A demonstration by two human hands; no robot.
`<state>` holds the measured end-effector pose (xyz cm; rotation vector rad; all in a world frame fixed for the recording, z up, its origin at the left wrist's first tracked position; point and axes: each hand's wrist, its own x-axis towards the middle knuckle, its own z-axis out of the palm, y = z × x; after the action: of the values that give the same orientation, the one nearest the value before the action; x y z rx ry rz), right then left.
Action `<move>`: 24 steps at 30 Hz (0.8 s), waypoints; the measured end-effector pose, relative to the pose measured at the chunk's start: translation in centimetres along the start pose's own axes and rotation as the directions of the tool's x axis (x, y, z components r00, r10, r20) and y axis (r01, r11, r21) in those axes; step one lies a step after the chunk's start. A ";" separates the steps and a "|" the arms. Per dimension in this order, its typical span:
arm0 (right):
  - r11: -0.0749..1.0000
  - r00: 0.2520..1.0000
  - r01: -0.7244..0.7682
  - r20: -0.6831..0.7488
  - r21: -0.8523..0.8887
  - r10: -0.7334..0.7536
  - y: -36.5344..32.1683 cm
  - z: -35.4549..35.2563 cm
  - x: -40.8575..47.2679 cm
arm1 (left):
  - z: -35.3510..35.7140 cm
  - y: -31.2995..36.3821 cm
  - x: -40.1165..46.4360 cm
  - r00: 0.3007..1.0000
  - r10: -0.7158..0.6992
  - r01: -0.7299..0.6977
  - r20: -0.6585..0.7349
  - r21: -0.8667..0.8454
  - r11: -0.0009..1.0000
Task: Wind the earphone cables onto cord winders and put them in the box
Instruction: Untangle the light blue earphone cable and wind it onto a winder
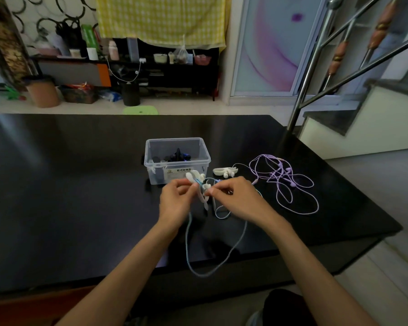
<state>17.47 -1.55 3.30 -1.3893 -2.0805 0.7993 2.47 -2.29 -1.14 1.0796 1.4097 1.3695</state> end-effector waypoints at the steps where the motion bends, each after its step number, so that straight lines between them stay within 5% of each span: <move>1: 0.998 0.998 0.036 0.044 -0.043 -0.034 -0.2 -0.5 -0.2 | -0.2 -0.2 0.1 0.999 0.019 -0.022 0.033 0.086 0.996; 6: 0.974 0.987 0.131 0.115 -0.185 -0.111 0.5 -2.6 -0.4 | -0.6 0.2 0.2 0.951 -0.007 -0.108 0.310 0.351 0.930; 11: 0.989 0.995 0.102 0.029 -0.110 -0.099 1.6 -4.9 -0.8 | -0.3 2.2 -1.2 0.781 -0.085 -0.112 0.619 0.272 0.956; 20: 0.955 0.942 -0.165 0.327 0.246 0.079 3.1 -6.3 -2.2 | -0.4 3.1 -1.7 0.663 -0.091 0.003 0.743 0.118 0.993; 24: 0.926 0.969 -0.186 0.218 0.330 0.117 3.5 -5.0 -1.7 | -0.2 3.1 -1.7 0.707 -0.079 0.071 0.703 0.041 0.997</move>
<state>23.72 -1.08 4.20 -1.3262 -1.8627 1.3462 2.68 -3.91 1.99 1.3454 0.8639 0.7361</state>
